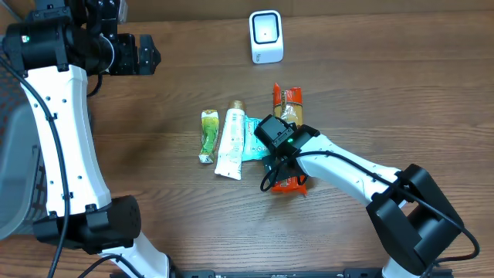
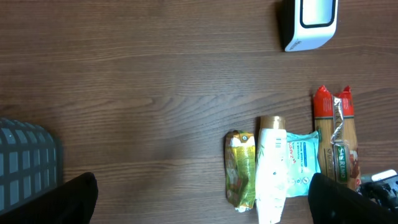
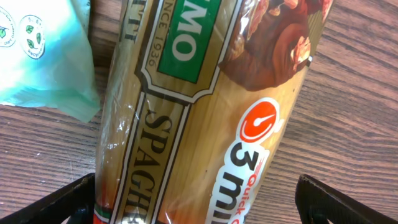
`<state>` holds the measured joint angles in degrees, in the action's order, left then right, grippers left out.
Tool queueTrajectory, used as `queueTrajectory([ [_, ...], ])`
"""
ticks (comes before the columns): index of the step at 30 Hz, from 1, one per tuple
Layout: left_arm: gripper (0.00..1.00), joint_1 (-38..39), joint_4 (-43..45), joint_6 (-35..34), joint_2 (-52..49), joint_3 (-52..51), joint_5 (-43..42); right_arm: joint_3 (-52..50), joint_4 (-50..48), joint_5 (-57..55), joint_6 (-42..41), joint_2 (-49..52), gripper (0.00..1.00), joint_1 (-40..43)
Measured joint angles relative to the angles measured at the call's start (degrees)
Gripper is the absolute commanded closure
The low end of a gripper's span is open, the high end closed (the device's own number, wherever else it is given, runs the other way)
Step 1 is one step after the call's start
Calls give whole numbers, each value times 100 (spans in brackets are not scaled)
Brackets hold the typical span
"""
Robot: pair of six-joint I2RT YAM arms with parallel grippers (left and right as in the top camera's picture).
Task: Scan the item barcode
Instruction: 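Grasp the red spaghetti package with the right gripper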
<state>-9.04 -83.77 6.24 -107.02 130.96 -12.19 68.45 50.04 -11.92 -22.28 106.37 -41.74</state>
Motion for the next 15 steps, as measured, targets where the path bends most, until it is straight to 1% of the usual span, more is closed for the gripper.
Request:
queueTrajectory([
  [15,0,0,0,0,0,0,2,0,-72,103,-2,0,0,0],
])
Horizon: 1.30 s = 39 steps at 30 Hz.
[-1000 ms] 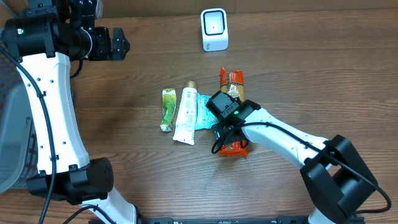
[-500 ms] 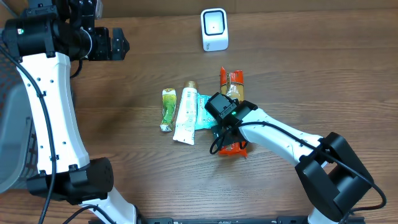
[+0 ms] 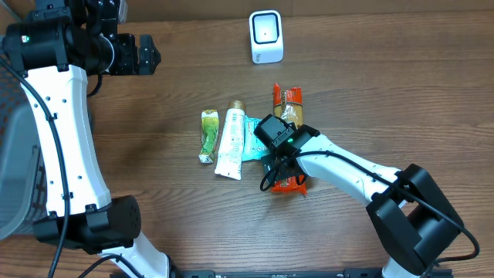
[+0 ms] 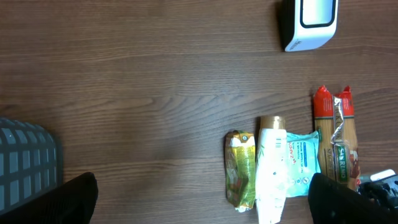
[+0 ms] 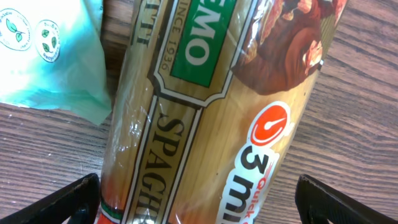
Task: Scan the item barcode
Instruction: 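Grasp the red spaghetti package with the right gripper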
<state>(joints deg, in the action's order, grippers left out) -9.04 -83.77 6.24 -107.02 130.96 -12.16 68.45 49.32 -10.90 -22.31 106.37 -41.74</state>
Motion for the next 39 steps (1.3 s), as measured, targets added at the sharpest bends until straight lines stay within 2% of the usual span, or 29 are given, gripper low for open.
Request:
queueTrajectory([
  [21,0,0,0,0,0,0,0,0,-382,-11,0,0,0,-273],
  [29,0,0,0,0,0,0,0,0,-389,-533,-151,50,12,-330],
  [31,0,0,0,-2,0,0,0,0,-376,-636,-166,92,22,-330],
  [39,0,0,2,0,0,0,0,0,-313,-1130,-236,367,24,-522],
])
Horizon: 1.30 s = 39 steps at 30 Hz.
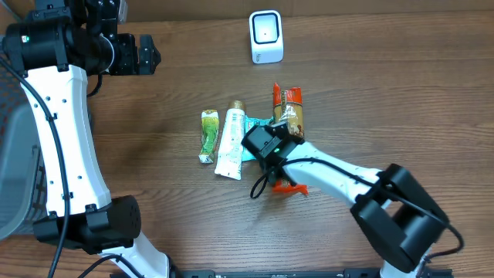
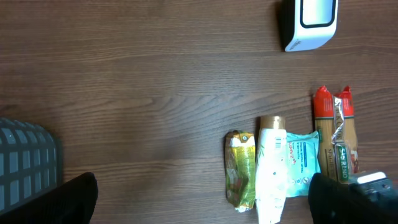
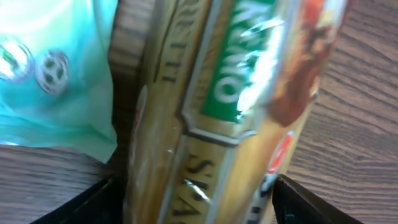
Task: Scan the item barcode
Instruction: 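Grasp the red spaghetti package with the right gripper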
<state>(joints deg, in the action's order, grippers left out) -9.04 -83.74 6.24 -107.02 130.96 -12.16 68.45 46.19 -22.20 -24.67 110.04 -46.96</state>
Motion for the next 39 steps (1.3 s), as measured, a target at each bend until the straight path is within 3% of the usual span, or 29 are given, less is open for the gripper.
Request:
queueTrajectory([
  [8,1,0,0,0,0,0,0,61,256,-988,-310,179,24,-483],
  [9,0,0,-2,-2,0,0,0,61,291,-1045,-337,188,28,-496],
  [11,1,0,0,0,0,0,0,61,374,-1108,-337,201,46,-498],
  [14,0,0,-2,0,0,0,4,46,455,-1193,-389,258,53,-492],
  [21,1,0,-2,0,0,0,20,55,555,-1392,-369,264,96,-505],
  [31,0,0,0,0,0,0,20,286,1104,-1340,-229,264,96,-553],
  [39,0,0,0,-2,0,0,20,1038,1537,61,-216,-280,96,-245],
])
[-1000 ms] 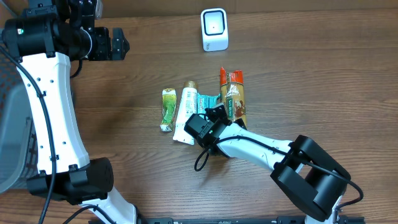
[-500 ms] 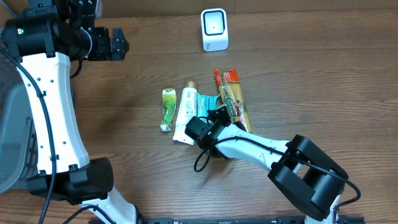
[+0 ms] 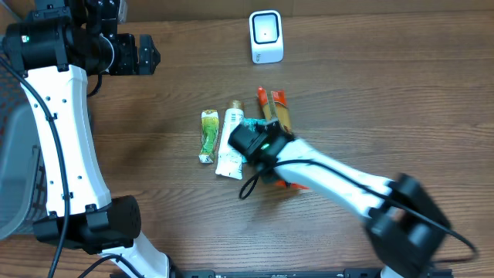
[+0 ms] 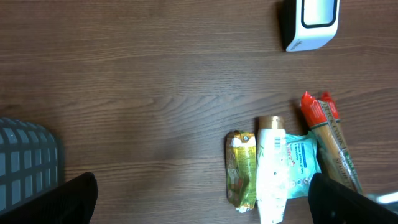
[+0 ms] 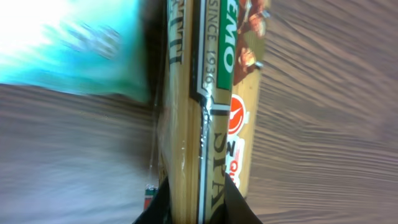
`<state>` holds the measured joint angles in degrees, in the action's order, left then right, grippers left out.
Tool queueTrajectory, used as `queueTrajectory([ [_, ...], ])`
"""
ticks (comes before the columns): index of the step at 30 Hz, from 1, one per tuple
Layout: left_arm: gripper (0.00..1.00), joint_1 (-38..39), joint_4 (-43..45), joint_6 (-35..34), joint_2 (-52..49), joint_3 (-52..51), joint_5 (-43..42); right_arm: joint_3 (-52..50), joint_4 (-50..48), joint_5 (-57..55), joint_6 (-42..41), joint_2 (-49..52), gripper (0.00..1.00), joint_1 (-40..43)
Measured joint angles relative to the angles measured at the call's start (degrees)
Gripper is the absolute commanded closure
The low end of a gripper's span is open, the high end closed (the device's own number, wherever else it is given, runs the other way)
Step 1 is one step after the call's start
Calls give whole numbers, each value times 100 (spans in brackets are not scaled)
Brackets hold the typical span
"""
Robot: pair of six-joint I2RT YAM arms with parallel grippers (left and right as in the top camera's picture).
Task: Scan the item barcode
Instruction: 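Grasp the red spaghetti package with the right gripper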
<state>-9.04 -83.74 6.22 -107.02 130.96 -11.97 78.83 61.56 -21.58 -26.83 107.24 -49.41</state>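
The spaghetti packet [image 3: 272, 108], gold with orange ends, lies slanted in the middle of the table. My right gripper [image 3: 270, 153] is shut on its lower half. The right wrist view shows the spaghetti packet [image 5: 208, 106] edge-on, pinched between the two dark fingers [image 5: 238, 208]. The white barcode scanner [image 3: 266, 36] stands at the far edge of the table; the scanner [image 4: 311, 23] also shows in the left wrist view. My left gripper [image 3: 143, 54] hangs high at the far left, open with nothing in it.
Left of the spaghetti lie a teal wipes pack [image 4: 301, 162], a white tube [image 4: 272, 171] and a green pouch [image 4: 241, 177], side by side. A grey basket [image 4: 28, 158] sits at the table's left edge.
My right gripper's jaws, then wide around the spaghetti packet, are now shut on it. The packet has turned, its far end swung left, and the gripper sits a little further left.
My right gripper stood open low over the spaghetti packet, which lay straight beside the wipes. It stayed so, then sat lower with the packet between its jaws. Now it is shut on the packet, which has turned aslant. The left arm has stayed still.
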Motion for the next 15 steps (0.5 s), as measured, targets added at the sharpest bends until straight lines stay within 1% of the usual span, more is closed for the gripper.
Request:
queueTrajectory([
  [3,0,0,2,2,0,0,2,35,-197,1172,208,-592,96,448],
  [5,0,0,9,2,0,0,2,81,-280,2159,420,-894,96,896],
  [9,0,0,11,2,0,0,2,4,-564,3705,748,-1023,96,1722],
  [12,0,0,13,2,0,0,4,-470,-1064,4658,914,-1023,96,2277],
  [15,0,0,13,2,0,0,4,-1137,-1554,5375,1001,-1023,96,2715],
])
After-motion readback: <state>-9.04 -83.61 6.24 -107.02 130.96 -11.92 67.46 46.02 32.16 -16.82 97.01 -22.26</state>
